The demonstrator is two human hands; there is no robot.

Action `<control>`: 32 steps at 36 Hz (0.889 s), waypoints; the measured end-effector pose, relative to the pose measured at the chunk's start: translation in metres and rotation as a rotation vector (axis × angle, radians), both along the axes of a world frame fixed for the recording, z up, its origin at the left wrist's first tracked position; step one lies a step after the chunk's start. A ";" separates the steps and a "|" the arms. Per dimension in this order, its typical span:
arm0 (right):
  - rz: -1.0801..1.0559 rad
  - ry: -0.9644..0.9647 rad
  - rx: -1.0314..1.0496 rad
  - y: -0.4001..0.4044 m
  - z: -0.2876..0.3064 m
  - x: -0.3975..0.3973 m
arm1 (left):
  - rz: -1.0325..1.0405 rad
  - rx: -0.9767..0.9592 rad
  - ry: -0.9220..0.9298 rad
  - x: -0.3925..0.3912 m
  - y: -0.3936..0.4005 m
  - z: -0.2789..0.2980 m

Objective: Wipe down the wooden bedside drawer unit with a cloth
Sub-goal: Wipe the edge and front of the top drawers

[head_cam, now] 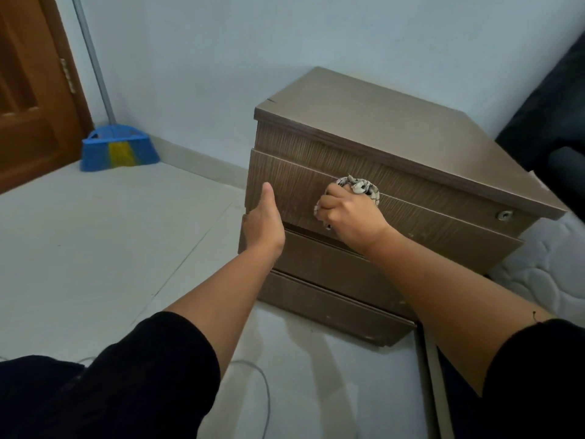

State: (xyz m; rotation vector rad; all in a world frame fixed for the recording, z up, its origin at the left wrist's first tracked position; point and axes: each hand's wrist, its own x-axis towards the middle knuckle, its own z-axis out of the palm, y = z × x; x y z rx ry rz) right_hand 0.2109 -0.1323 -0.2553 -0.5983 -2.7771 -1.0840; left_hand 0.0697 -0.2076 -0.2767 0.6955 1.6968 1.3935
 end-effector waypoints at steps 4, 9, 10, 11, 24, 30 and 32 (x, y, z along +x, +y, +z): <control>-0.024 0.019 0.015 -0.004 0.002 0.022 | -0.027 0.017 -0.002 0.011 -0.003 0.005; -0.057 0.036 0.004 -0.011 0.005 0.051 | 0.007 0.007 -0.004 0.026 -0.003 0.009; -0.065 0.045 0.001 -0.012 0.006 0.056 | 0.009 0.001 0.006 0.029 -0.003 0.009; -0.069 0.055 -0.001 -0.013 0.006 0.061 | 0.008 -0.004 0.017 0.032 -0.003 0.009; -0.084 0.164 0.002 -0.025 0.005 0.131 | -0.104 0.113 0.247 0.084 -0.001 0.005; -0.129 0.172 0.025 -0.028 0.000 0.155 | -0.140 0.088 0.295 0.107 0.002 0.001; -0.135 0.172 0.025 -0.029 -0.002 0.165 | -0.143 0.084 0.314 0.112 0.004 0.000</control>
